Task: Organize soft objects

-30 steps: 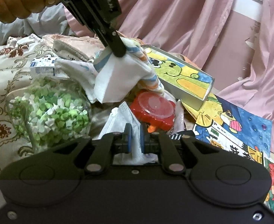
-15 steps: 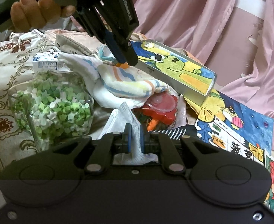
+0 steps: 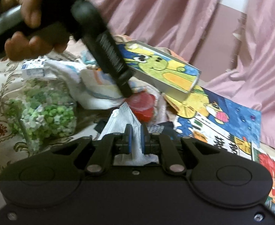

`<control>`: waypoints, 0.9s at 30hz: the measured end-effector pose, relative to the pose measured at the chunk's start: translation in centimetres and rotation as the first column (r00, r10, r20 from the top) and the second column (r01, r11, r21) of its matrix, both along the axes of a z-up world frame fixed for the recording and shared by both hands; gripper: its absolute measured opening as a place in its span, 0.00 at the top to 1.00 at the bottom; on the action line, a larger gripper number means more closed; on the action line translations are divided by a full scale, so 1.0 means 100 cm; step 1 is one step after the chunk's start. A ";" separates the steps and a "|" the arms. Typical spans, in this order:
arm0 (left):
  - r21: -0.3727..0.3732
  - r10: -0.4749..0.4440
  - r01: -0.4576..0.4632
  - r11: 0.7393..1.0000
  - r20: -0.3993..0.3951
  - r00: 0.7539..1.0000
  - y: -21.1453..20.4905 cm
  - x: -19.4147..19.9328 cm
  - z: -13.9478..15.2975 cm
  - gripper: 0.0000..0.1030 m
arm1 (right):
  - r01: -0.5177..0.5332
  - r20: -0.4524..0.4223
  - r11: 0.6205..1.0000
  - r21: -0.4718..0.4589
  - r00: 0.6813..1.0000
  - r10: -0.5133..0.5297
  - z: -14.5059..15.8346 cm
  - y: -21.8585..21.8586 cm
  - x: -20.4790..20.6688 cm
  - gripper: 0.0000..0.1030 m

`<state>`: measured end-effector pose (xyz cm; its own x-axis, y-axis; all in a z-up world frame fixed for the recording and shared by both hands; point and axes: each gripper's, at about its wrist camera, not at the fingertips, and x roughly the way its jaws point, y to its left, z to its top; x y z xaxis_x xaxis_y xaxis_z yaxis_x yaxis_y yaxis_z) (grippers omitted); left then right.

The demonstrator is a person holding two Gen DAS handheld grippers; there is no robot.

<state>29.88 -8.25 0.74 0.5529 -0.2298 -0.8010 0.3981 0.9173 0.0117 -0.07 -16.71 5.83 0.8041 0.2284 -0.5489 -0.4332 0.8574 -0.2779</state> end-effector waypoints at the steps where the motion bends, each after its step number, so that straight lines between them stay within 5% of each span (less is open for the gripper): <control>1: 0.007 -0.002 0.002 1.000 -0.004 1.000 -0.002 0.001 -0.001 0.49 | 0.009 0.003 1.000 0.011 1.000 -0.010 0.002 -0.004 0.001 0.96; 6: -0.027 0.036 -0.037 0.999 -0.060 0.998 0.006 0.010 -0.005 0.83 | 0.043 0.014 0.997 0.064 0.999 -0.044 0.011 -0.021 0.008 0.96; 11: -0.072 0.102 -0.108 0.992 -0.076 0.992 0.018 0.013 0.001 0.87 | 0.061 0.021 0.987 0.148 0.998 -0.065 0.018 -0.043 0.012 0.96; 16: -0.088 0.142 -0.141 0.986 0.012 0.990 0.032 0.010 0.035 0.88 | 0.072 0.059 0.952 0.296 0.994 -0.093 0.029 -0.073 0.024 0.96; 22: -0.110 0.183 -0.168 0.980 0.147 0.972 0.040 0.016 0.089 0.88 | 0.050 0.128 0.891 0.450 0.985 -0.120 0.037 -0.106 0.056 0.96; 27: -0.149 0.246 -0.215 0.965 0.238 0.939 0.038 0.040 0.116 0.88 | 0.077 0.103 0.809 0.582 0.980 -0.168 0.038 -0.129 0.108 0.96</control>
